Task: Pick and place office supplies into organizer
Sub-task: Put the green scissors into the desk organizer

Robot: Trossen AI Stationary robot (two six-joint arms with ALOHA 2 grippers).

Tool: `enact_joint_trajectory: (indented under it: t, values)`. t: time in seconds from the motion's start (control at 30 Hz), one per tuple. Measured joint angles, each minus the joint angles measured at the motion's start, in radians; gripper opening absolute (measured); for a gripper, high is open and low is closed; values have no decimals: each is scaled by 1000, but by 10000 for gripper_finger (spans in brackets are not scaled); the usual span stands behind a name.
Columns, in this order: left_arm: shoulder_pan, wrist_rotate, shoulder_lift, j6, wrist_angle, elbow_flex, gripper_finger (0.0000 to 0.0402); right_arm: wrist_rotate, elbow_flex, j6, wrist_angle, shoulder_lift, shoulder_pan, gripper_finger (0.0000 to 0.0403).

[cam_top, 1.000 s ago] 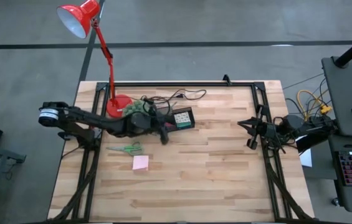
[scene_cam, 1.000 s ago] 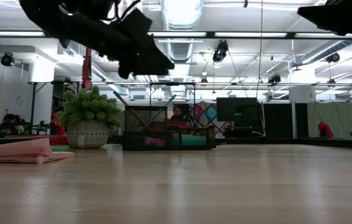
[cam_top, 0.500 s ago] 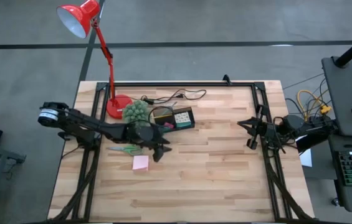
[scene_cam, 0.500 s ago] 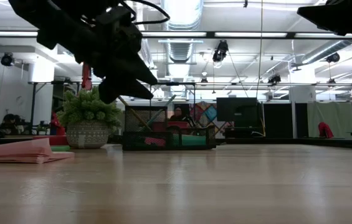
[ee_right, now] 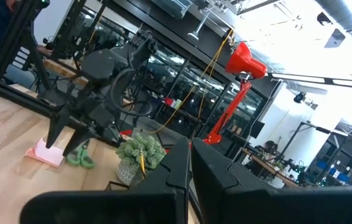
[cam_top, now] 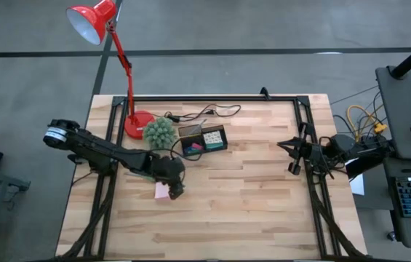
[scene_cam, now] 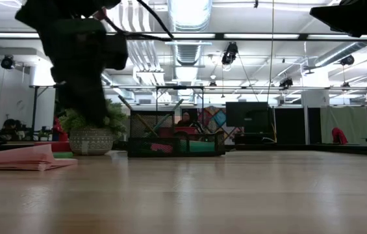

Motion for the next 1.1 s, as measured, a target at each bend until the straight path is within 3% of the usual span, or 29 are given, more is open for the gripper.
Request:
enact_joint_trajectory:
  t: [0.23, 0.37, 0.53, 1.1]
  values:
    - [-10, -5, 0, -11, -255, 82, 176, 0, 0, 0, 0, 0, 0, 9]
    - [-10, -4, 0, -141, -319, 76, 176, 0, 0, 0, 0, 0, 0, 9]
    - [-10, -27, 27, -197, -452, 76, 176, 0, 0, 0, 0, 0, 0, 9]
    - [-10, -13, 157, -159, -479, 76, 176, 0, 0, 0, 0, 0, 0, 9]
